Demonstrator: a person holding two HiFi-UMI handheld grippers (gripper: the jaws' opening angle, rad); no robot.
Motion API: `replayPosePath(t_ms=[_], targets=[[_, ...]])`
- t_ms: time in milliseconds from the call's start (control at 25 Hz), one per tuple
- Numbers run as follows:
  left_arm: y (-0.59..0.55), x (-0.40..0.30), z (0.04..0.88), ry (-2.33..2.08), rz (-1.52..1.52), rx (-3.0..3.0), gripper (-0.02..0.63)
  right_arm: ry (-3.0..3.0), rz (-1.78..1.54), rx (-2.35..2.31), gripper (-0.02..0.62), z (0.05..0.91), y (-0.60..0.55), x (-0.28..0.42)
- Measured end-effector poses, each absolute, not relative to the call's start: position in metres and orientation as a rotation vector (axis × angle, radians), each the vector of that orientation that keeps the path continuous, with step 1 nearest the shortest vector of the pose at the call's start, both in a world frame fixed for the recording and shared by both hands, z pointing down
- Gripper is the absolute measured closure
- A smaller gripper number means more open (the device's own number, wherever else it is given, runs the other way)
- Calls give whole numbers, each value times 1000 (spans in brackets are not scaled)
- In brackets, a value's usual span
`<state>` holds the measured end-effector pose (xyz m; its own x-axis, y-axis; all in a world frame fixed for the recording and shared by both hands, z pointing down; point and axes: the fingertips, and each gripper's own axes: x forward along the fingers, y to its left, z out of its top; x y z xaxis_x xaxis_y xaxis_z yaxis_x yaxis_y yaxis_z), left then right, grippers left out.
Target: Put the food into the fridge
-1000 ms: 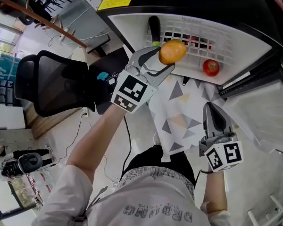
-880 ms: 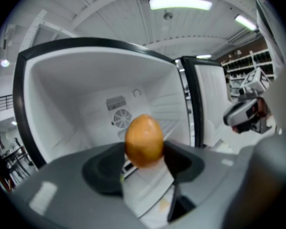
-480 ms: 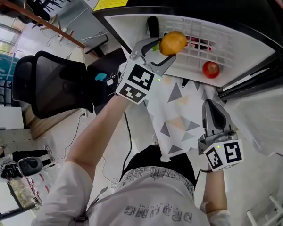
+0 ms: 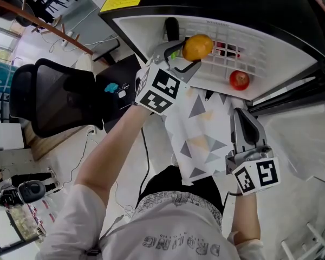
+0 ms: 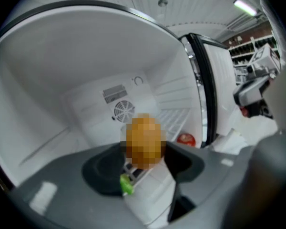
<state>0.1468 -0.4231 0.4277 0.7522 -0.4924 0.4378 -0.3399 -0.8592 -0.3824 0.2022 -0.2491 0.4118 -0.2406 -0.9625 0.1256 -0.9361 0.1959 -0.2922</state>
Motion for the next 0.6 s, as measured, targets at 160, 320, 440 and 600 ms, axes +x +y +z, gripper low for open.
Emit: replayPosePath(t_ms=[160,320,440,600], targets=[[-425,151,434,646,-804,-2665,344,2364,-472,-1884,594,412,-251,205],[-429,152,440,660,-846,-2641,344,2360,-478,-1891,592,413,-252,208],[-432,152,443,667,-876,-2630,344,2361,-478,-1893,592,413,-252,209],[-434,153,447,671,-904,-2622,344,2360,-486,-1895,592,416,-252,210]])
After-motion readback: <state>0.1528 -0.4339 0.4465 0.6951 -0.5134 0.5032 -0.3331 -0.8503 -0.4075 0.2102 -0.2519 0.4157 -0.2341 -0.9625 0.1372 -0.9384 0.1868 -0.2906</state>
